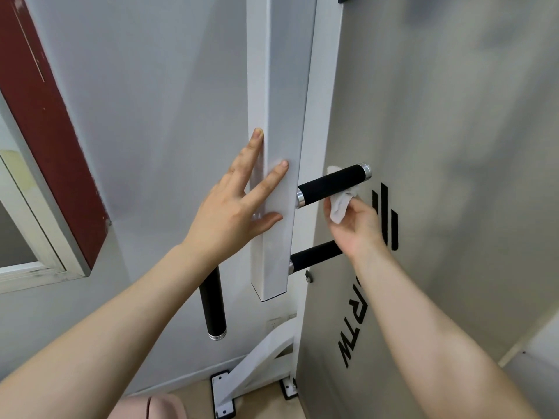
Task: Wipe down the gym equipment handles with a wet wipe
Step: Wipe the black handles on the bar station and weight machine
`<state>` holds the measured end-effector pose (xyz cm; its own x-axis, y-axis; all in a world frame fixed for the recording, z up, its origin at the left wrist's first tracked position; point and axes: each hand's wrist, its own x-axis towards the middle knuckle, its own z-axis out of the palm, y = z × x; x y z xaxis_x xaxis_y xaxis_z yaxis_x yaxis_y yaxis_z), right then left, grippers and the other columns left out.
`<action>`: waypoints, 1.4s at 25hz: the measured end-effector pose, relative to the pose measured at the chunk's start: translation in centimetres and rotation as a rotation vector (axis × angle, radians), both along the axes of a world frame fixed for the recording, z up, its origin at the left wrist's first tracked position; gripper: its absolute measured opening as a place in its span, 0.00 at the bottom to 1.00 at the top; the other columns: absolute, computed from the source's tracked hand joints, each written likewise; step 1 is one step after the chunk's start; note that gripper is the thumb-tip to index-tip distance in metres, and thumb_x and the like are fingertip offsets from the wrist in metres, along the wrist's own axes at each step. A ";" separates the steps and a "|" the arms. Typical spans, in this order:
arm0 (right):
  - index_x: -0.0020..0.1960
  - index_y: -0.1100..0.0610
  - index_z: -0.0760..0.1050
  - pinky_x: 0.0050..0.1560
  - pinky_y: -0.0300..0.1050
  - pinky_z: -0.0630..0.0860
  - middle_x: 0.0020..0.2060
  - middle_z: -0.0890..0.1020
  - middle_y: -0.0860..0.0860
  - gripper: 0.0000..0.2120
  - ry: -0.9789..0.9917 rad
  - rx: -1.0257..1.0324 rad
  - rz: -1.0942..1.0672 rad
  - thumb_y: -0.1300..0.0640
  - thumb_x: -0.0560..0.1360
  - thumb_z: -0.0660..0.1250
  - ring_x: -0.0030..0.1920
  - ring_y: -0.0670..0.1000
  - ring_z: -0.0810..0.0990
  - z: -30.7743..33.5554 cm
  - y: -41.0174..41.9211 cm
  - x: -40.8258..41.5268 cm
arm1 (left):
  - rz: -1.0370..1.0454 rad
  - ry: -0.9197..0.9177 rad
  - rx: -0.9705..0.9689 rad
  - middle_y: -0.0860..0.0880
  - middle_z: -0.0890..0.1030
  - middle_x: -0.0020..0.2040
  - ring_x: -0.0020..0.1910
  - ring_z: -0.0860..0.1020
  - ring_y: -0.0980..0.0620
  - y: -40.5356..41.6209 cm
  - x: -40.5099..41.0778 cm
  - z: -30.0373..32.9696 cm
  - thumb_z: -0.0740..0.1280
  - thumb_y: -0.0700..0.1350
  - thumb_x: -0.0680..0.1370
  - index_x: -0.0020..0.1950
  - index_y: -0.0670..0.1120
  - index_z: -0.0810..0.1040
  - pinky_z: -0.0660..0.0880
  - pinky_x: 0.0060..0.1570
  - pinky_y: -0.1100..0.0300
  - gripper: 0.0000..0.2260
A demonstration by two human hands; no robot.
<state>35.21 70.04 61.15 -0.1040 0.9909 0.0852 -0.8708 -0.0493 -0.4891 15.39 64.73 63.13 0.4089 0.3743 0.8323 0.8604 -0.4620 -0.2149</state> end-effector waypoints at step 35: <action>0.55 0.65 0.79 0.63 0.46 0.69 0.54 0.82 0.59 0.22 -1.584 0.890 -1.126 0.73 0.68 0.53 0.60 0.61 0.76 -0.7 0.3 -0.6 | 0.040 0.016 0.001 0.32 0.59 0.71 0.70 0.65 0.37 -0.6 0.1 -0.1 0.64 0.51 0.73 0.70 0.47 0.64 0.76 0.48 0.52 0.27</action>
